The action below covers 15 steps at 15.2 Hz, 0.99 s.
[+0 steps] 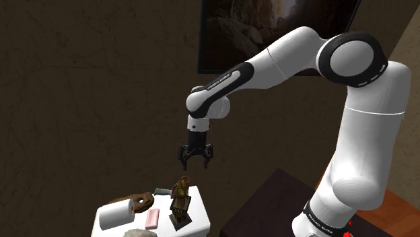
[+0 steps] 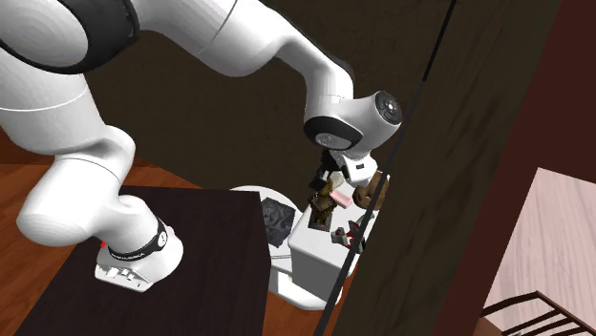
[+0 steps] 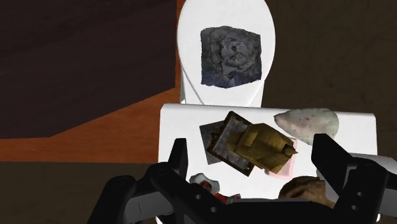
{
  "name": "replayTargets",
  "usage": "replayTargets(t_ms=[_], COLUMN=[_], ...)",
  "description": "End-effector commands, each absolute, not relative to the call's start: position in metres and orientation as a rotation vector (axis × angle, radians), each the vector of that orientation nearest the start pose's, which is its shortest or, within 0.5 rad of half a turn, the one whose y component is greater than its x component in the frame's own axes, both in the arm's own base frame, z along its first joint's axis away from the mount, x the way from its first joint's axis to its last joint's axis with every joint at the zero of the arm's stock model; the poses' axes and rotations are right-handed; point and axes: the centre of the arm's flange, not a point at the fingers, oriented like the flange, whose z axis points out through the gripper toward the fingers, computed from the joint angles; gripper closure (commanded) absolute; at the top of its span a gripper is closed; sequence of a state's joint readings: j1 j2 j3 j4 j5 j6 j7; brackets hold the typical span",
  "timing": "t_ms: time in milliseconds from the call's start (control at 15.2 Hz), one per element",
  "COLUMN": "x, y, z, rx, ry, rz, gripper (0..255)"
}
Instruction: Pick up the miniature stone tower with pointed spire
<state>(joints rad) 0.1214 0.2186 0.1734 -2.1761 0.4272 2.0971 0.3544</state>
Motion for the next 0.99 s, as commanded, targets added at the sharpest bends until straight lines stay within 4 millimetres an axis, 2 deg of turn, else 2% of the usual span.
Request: replayTargets(t_ms=[0, 198, 264, 726, 858, 924], x=[0.513, 0.531, 0.532, 0.532, 0.532, 0.532], y=[0.187, 0.206, 0.207, 0.207, 0.207, 0.207], z=[0.253, 0.223, 0.222, 0.182, 0.182, 0.182], rx=[-2.760, -2.717, -2.716, -2.716, -2.716, -2.716], ry=[0.500, 0.546, 0.547, 0.547, 0.547, 0.547], rz=[0.598, 0.636, 0.637, 0.637, 0.637, 0.637], gripper=[0, 0, 0, 0, 0, 255])
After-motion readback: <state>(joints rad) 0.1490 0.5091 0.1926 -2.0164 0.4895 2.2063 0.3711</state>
